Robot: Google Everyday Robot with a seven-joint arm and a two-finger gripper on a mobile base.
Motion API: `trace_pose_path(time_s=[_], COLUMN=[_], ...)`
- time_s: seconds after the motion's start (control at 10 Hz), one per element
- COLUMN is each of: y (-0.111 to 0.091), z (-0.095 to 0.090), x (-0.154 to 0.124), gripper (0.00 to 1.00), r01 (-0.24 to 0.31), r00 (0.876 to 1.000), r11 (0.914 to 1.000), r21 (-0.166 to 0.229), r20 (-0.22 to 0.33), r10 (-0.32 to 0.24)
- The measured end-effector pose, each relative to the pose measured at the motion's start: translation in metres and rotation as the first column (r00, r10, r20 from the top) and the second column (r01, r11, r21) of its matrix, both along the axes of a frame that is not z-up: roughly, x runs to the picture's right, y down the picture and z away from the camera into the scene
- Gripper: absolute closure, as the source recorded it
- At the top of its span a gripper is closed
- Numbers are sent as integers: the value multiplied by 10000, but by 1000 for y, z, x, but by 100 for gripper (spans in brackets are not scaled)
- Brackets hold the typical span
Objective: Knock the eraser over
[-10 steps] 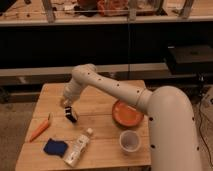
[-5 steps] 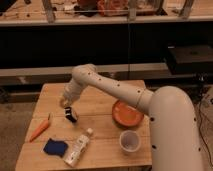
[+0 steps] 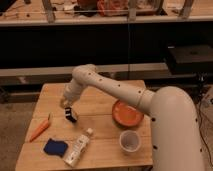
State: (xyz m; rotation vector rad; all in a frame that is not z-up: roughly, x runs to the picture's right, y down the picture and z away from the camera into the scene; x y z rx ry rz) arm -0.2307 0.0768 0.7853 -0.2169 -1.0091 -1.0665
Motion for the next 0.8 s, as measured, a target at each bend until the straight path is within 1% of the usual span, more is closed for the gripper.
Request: trace_pose_path(time_s=[0.8], y=[1], z=[-2], x=[2], gripper=[98], r01=[-78], r00=[10000], r11=[9999], r21=[-68], r20=[-35], r10=[78])
